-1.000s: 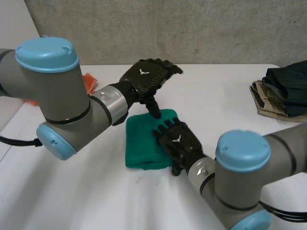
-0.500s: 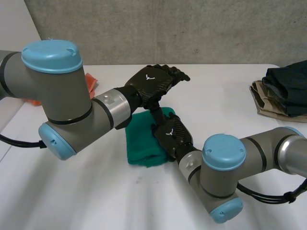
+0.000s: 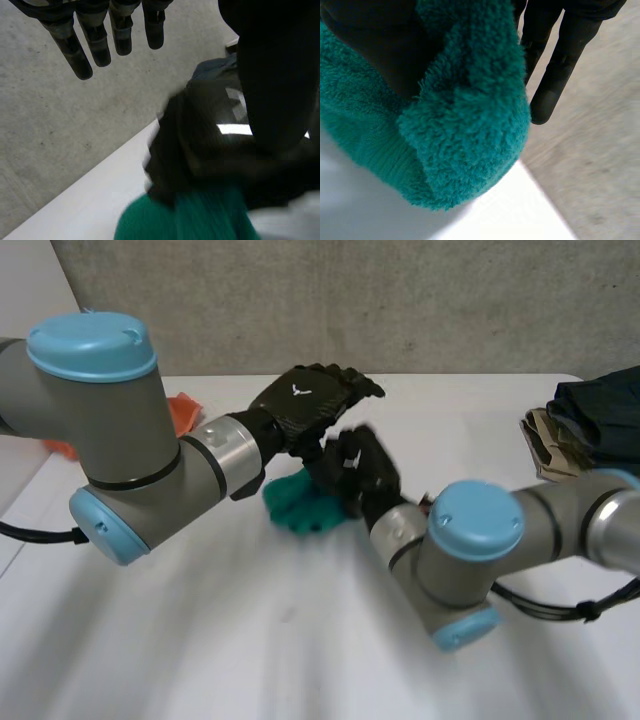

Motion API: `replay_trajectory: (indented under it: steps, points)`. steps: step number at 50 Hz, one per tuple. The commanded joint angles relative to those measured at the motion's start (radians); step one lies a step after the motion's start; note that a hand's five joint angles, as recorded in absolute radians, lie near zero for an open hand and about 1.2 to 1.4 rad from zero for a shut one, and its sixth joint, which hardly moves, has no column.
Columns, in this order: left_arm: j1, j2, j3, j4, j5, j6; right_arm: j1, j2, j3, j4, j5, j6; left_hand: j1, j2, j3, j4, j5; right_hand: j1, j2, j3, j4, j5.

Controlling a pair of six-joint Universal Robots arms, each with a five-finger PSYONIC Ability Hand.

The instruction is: Fold the laundry.

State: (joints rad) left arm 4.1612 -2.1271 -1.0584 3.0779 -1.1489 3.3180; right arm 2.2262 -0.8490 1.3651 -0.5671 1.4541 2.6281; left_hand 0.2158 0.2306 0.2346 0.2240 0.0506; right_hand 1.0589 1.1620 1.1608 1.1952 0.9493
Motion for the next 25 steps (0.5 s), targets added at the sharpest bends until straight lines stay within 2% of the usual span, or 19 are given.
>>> replay_trajectory:
  steps: [1, 9, 14, 18, 22, 25]
  points:
    - [0.024, 0.036, 0.029, 0.002, -0.003, -0.003, -0.123, -0.073, -0.086, -0.036, -0.005, 0.043, 0.021, 0.006, 0.002, 0.013, 0.012, 0.337, 0.234, 0.235, 0.201, 0.272]
    - [0.028, 0.085, 0.028, 0.002, -0.035, -0.009, -0.330, -0.153, -0.196, -0.174, -0.009, 0.122, 0.021, 0.006, 0.002, 0.013, 0.012, 0.337, 0.234, 0.235, 0.201, 0.272]
    - [0.025, 0.095, 0.020, -0.001, -0.038, -0.008, -0.485, -0.153, -0.259, -0.208, -0.031, 0.196, 0.018, 0.003, -0.001, 0.010, 0.009, 0.337, 0.234, 0.235, 0.201, 0.272]
    - [0.022, 0.098, -0.003, -0.001, -0.037, -0.008, -0.618, -0.102, -0.310, -0.217, -0.109, 0.263, 0.021, 0.006, 0.002, 0.013, 0.012, 0.337, 0.234, 0.235, 0.201, 0.272]
    - [0.014, 0.102, -0.020, -0.001, -0.037, -0.008, -0.756, 0.035, -0.392, -0.217, -0.231, 0.337, 0.021, 0.006, 0.002, 0.013, 0.012, 0.337, 0.234, 0.235, 0.201, 0.272]
    - [0.010, 0.102, -0.038, 0.001, -0.037, -0.008, -0.812, 0.115, -0.420, -0.218, -0.294, 0.349, 0.021, 0.006, 0.002, 0.013, 0.012, 0.337, 0.234, 0.235, 0.201, 0.272]
